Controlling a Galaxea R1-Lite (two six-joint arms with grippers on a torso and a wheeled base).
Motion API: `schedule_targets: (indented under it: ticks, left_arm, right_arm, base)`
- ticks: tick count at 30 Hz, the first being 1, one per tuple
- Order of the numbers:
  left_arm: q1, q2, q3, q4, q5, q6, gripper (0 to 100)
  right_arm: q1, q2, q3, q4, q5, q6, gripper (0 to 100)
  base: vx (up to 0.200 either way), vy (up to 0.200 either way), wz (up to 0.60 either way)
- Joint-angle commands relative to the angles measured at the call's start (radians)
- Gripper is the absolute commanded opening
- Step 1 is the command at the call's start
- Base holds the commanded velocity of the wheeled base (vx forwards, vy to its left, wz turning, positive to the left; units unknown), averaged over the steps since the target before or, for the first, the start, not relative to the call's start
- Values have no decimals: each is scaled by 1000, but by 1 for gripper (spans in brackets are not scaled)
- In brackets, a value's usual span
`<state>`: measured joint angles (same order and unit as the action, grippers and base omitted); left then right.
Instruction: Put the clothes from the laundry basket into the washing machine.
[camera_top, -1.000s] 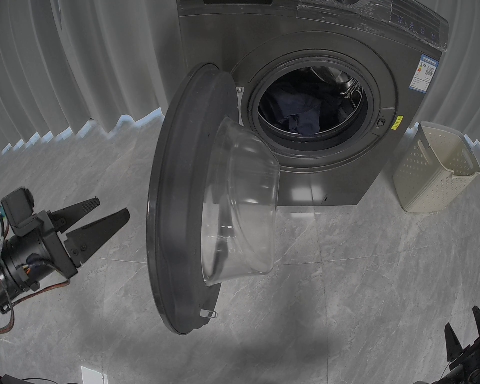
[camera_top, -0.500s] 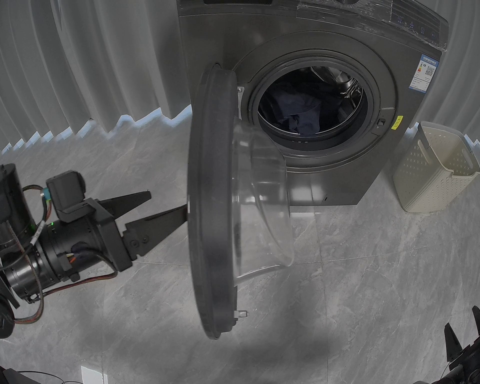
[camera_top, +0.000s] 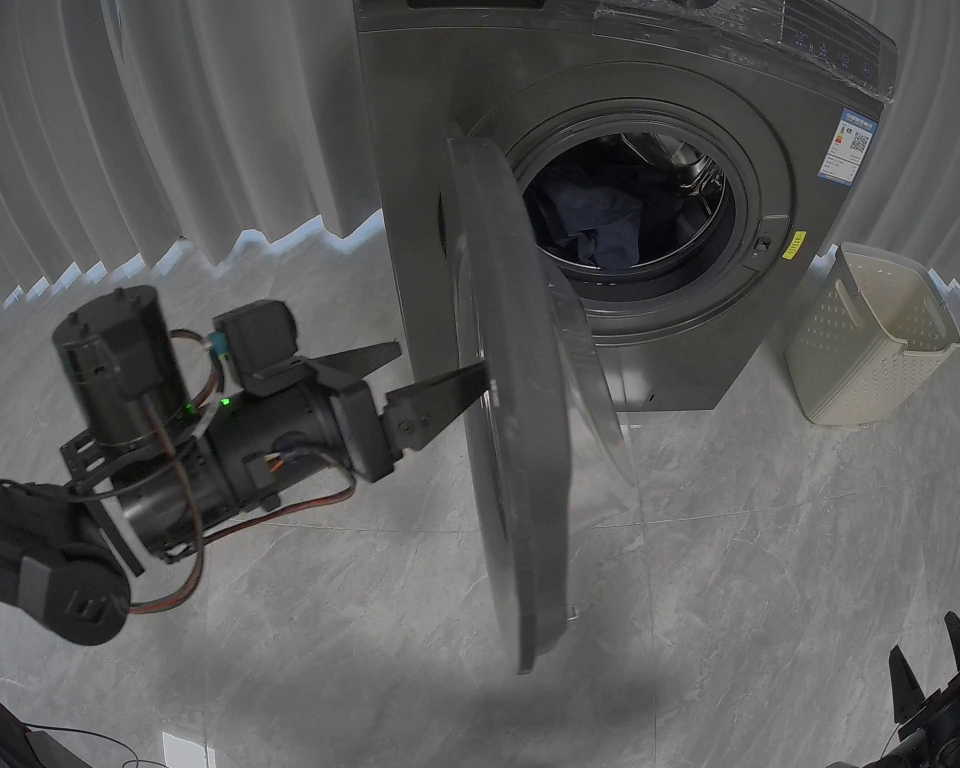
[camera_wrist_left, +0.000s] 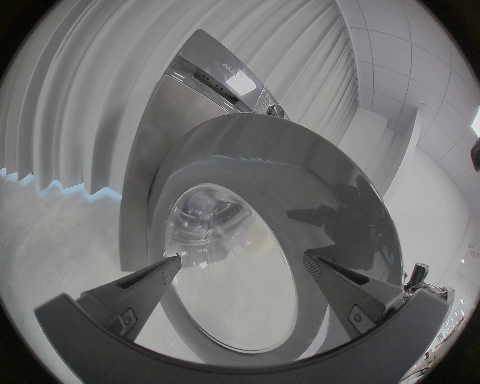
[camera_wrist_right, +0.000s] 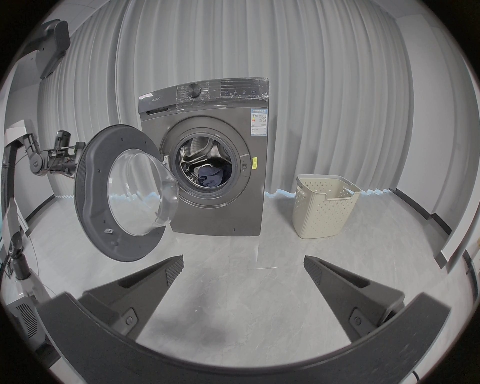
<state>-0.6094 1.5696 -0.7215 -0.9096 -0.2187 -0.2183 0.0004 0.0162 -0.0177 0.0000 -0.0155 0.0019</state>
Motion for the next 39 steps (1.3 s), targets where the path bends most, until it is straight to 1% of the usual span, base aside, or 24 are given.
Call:
schedule_targets:
  ticks: [1,2,4,8,12,13,15,16,19,20,21,23,25,26,27,29,30,31,32,33,34,35,37,39]
  left_arm:
    - [-52,195,-139,-58,38,-3,100]
    - [-61,222,-179,-60,50,-3,100]
    - [-69,251,-227,-60,61,-4,100]
    - [-81,326,-369,-46,78,-9,100]
    - [-79,409,-523,-14,119,-33,100]
    - [-76,460,-615,17,153,-65,100]
    - [-73,514,-704,46,194,-102,100]
    - [-72,540,-743,63,211,-113,100]
    - [-69,596,-829,110,263,-118,100]
    - [-69,599,-837,115,271,-119,100]
    - [-67,618,-882,130,308,-122,100]
    - [-67,626,-915,141,331,-135,100]
    - [-67,626,-915,141,331,-135,100]
    - [-66,618,-923,150,340,-154,100]
    - [-64,618,-924,152,351,-158,100]
    - [-56,618,-943,153,392,-162,100]
    - [-55,618,-954,150,403,-165,100]
    - [-55,618,-954,150,403,-165,100]
    - [-53,619,-978,147,424,-188,100]
    - [-52,618,-987,147,432,-204,100]
    - [-52,618,-992,147,437,-210,100]
    - [-52,618,-1013,149,450,-234,100]
    - [-52,619,-1033,150,460,-251,100]
    - [-52,619,-1041,152,461,-254,100]
  right_arm:
    - [0,-16,16,0,0,1,100]
    - [0,-16,15,0,0,1,100]
    - [0,-16,15,0,0,1,100]
    - [0,-16,15,0,0,1,100]
    - [0,-16,15,0,0,1,100]
    - [0,-16,15,0,0,1,100]
    - [0,-16,15,0,0,1,100]
    - [0,-16,15,0,0,1,100]
    - [0,-16,15,0,0,1,100]
    - [0,-16,15,0,-1,1,100]
    - [0,-16,15,0,-1,1,100]
    - [0,-16,15,0,-1,1,100]
    - [0,-16,15,0,-1,1,100]
    - [0,-16,15,0,-3,1,100]
    - [0,-16,16,0,-3,3,100]
    - [0,-16,15,0,-3,3,100]
    - [0,-16,16,0,-3,3,100]
    - [0,-16,16,0,-3,3,100]
    - [0,-16,15,0,-4,4,100]
    - [0,-16,16,0,-4,4,100]
    - [0,-16,16,0,-4,4,100]
    - [0,-16,15,0,-4,6,100]
    - [0,-16,16,0,-6,6,100]
    - [0,-16,15,0,-6,6,100]
  base:
    - [0,0,0]
    - [0,0,0]
    - [0,0,0]
    - [0,0,0]
    - [0,0,0]
    - [0,0,0]
    - [0,0,0]
    - [0,0,0]
    - [0,0,0]
    - [0,0,0]
    - [0,0,0]
    - [0,0,0]
    - [0,0,0]
    - [0,0,0]
    - [0,0,0]
    - [0,0,0]
    - [0,0,0]
    - [0,0,0]
    - [0,0,0]
    - [0,0,0]
    - [0,0,0]
    - [0,0,0]
    - [0,0,0]
    - [0,0,0]
